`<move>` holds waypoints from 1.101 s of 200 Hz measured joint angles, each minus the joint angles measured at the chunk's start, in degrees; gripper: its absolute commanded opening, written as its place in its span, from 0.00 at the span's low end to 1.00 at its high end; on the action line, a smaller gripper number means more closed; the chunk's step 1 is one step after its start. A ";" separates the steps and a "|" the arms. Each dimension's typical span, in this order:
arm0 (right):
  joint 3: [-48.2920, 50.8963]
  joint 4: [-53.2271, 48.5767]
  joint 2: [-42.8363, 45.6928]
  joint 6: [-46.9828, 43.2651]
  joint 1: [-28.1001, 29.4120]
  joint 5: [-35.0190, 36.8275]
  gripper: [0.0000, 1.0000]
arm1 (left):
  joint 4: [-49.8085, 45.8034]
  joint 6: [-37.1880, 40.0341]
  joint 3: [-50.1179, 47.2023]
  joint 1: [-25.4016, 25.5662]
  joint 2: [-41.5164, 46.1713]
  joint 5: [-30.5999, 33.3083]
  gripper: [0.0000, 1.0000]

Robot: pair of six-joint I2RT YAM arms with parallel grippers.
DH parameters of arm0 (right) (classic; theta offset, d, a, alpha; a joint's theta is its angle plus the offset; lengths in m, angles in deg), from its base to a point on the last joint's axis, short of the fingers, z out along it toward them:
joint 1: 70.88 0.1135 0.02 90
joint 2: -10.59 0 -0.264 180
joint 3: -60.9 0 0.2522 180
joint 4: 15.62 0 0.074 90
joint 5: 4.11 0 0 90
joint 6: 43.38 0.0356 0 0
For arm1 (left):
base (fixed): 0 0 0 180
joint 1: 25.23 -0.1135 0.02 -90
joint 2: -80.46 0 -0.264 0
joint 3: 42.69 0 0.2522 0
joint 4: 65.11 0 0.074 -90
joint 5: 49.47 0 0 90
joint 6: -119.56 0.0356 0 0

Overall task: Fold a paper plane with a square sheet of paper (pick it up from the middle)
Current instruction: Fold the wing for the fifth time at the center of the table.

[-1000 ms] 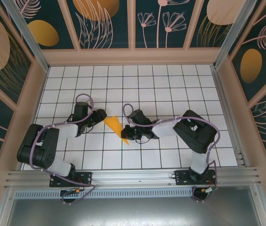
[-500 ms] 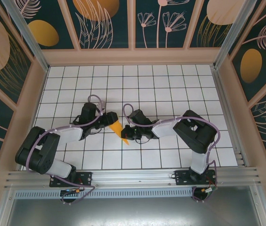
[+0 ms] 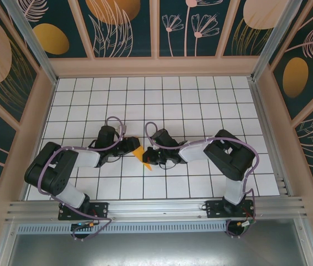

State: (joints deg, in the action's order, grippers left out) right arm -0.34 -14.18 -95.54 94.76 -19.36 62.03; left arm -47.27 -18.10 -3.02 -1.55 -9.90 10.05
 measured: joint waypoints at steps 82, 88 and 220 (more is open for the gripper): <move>-0.02 -0.09 0.00 0.02 0.07 0.07 0.00 | 0.22 -0.81 4.00 2.82 -5.27 1.40 0.42; -0.02 -0.09 0.00 0.00 0.07 0.07 0.00 | 0.13 -0.85 4.09 2.93 -5.79 1.84 0.41; -1.25 -5.16 1.31 0.15 0.81 0.17 0.00 | 1.84 -1.70 4.76 3.10 -7.63 2.54 0.37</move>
State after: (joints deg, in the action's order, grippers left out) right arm -1.59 -19.33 -94.22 94.92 -18.55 62.21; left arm -45.44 -19.80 1.75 1.56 -17.53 12.59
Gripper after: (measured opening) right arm 0.067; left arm 0.376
